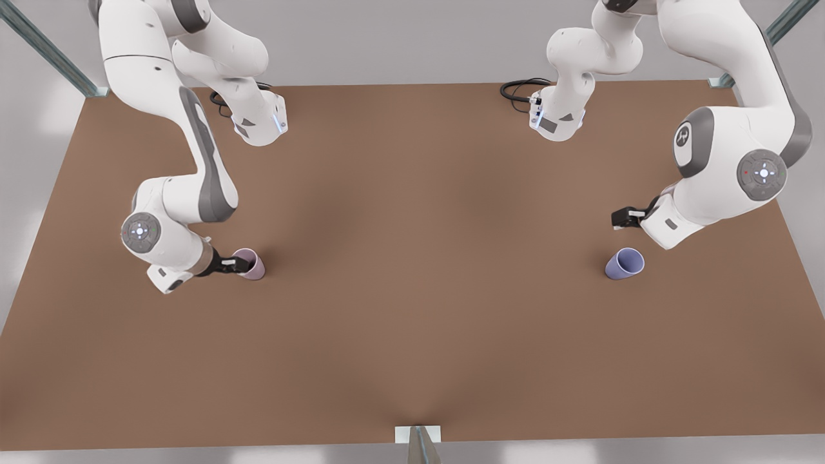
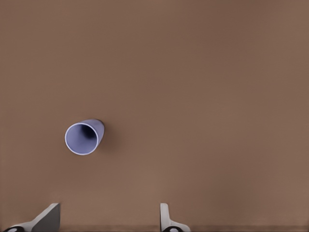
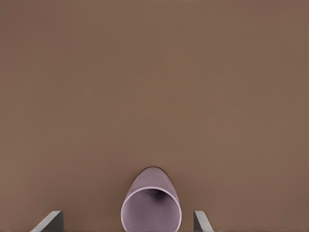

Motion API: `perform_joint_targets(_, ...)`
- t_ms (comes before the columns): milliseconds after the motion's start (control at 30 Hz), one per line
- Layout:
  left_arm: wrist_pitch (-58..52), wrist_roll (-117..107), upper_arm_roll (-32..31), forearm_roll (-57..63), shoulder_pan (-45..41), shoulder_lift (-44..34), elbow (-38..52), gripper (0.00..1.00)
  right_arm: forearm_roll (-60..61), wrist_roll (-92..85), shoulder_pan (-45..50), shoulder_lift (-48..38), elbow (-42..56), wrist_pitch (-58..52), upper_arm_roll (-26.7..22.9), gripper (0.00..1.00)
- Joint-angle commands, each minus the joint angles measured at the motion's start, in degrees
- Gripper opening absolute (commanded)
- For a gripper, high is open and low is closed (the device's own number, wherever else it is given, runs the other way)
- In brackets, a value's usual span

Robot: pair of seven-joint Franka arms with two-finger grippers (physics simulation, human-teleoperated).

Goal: Stack the cups, with the pink cup at the bottom and the purple cup at the top

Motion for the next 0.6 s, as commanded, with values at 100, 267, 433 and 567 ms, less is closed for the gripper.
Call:
perform_joint_targets(100,-1.2,0.5,0.0,0.1,0.0,-0.3,-0.1,1.00,0.0,1.3,-0.8,-4.7,-9.9,8.9,-0.3,1.00)
perform_joint_targets(267,-0.8,0.6,0.0,0.3,0.0,-0.3,-0.1,1.00,0.0,0.0,-2.6,-4.2,-12.5,12.1,-0.3,1.00)
perform_joint_targets(433,-1.6,0.6,0.0,1.2,0.0,-0.7,-0.1,1.00,0.2,0.0,-2.3,-0.5,-13.2,12.6,-0.3,1.00)
perform_joint_targets(567,-1.6,0.6,0.0,1.2,0.0,-0.6,-0.1,1.00,0.2,-0.1,-2.7,1.5,-14.2,14.4,-0.3,1.00)
